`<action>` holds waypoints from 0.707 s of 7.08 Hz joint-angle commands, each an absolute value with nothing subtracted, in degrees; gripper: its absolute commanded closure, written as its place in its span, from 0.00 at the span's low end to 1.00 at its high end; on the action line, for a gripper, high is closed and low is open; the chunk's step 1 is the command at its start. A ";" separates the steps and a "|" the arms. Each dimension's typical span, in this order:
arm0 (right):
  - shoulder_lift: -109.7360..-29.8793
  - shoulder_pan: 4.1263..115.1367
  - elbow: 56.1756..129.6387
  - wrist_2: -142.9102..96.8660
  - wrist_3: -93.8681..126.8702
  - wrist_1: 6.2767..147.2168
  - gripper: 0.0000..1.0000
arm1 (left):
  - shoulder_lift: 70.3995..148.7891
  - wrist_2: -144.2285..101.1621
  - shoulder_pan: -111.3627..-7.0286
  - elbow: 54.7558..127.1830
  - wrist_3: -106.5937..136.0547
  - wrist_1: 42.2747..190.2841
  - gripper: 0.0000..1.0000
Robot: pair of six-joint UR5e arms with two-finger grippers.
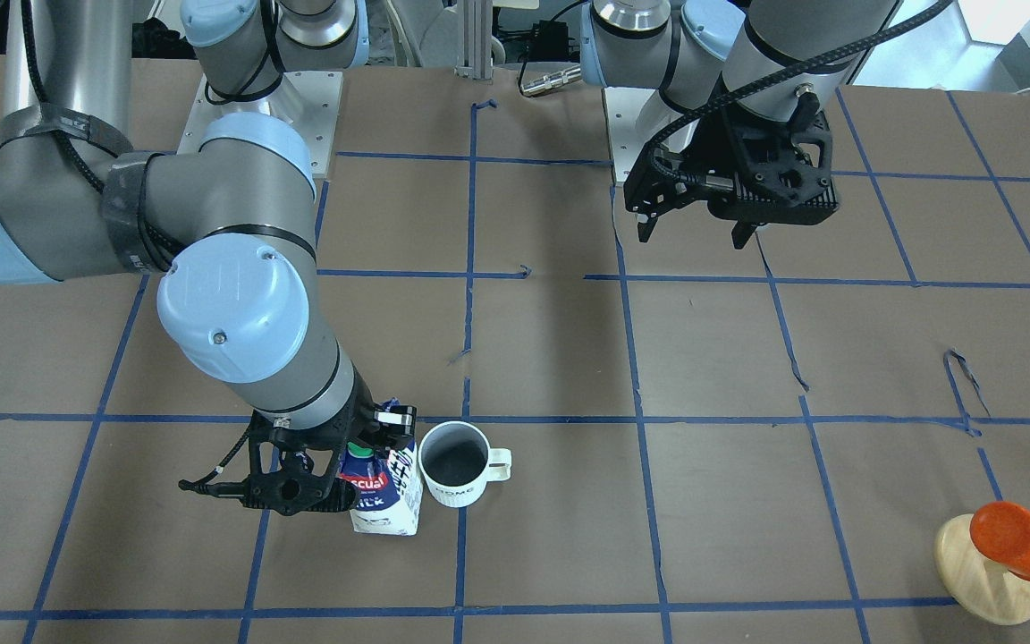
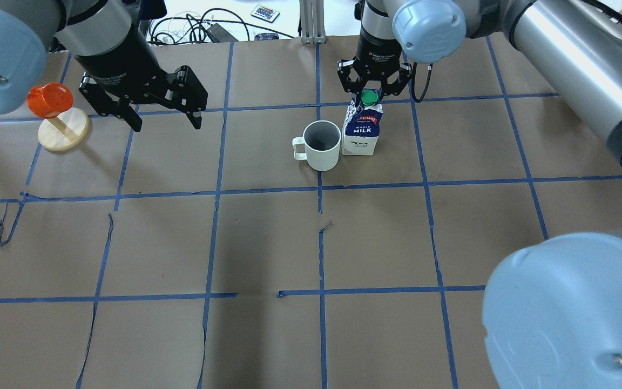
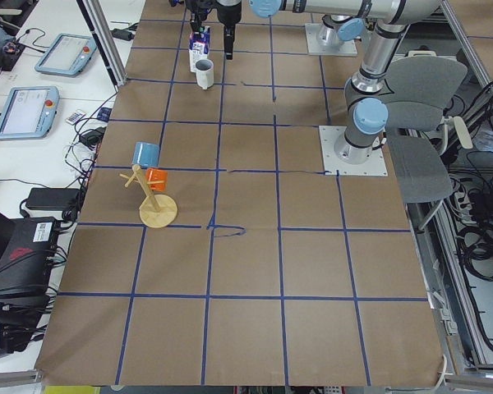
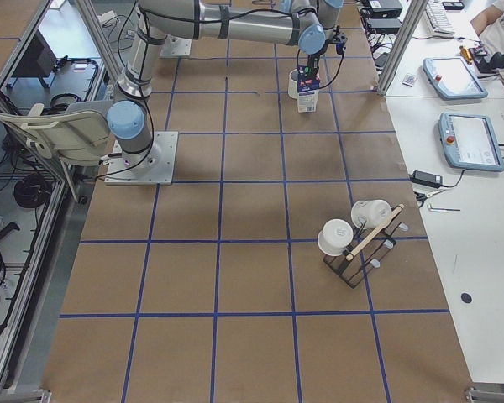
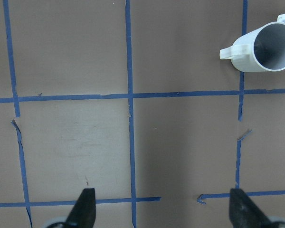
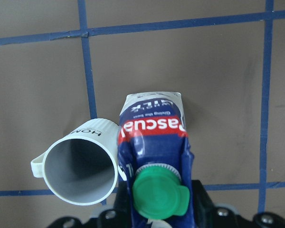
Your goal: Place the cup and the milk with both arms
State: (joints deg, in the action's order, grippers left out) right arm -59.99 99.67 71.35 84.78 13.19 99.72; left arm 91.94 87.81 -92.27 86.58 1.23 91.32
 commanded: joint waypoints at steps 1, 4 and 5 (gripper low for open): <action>-59.94 99.76 71.63 85.42 13.27 99.76 0.19 | 91.85 87.98 -92.29 86.57 1.23 91.32 0.00; -64.40 98.62 73.46 86.83 12.22 96.53 0.00 | 91.76 88.07 -92.29 86.66 1.23 91.32 0.00; -68.25 96.87 74.35 87.10 12.04 92.94 0.00 | 91.58 88.15 -92.29 86.66 1.23 91.41 0.00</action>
